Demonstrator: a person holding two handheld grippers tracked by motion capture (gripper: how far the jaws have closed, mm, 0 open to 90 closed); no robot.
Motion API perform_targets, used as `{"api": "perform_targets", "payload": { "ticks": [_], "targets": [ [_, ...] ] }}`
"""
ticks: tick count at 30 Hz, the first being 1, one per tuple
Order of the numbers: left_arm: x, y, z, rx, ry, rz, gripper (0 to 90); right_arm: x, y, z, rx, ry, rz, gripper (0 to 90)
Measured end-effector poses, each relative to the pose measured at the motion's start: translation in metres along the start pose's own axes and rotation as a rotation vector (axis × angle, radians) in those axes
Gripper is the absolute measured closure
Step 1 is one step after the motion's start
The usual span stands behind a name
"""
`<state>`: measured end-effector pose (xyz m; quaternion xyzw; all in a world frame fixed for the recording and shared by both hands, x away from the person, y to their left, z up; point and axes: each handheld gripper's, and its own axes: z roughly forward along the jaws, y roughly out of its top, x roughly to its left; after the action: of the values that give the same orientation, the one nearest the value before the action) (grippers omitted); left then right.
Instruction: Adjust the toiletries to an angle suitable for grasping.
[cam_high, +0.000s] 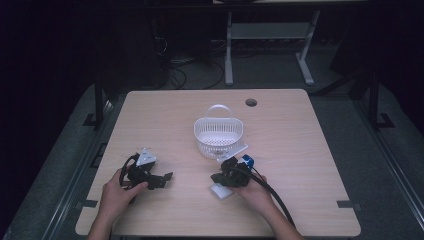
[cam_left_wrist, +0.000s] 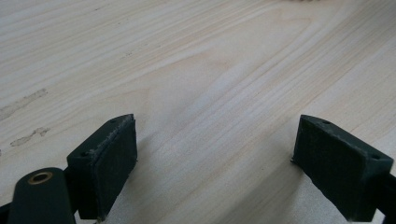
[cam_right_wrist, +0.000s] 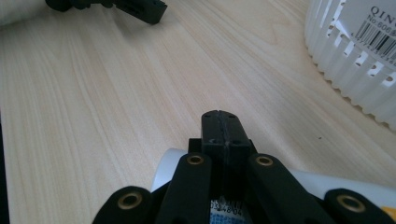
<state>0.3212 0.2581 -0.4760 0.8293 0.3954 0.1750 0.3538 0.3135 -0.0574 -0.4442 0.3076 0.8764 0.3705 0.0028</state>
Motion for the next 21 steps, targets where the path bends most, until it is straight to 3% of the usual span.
{"api": "perform_targets", "payload": {
  "ticks": [21],
  "targets": [
    [0.000,0.000,0.000,0.000,0.000,0.000,13.0,-0.006,-0.015,-0.012,0.008,-0.018,0.017,89.8]
  ]
}}
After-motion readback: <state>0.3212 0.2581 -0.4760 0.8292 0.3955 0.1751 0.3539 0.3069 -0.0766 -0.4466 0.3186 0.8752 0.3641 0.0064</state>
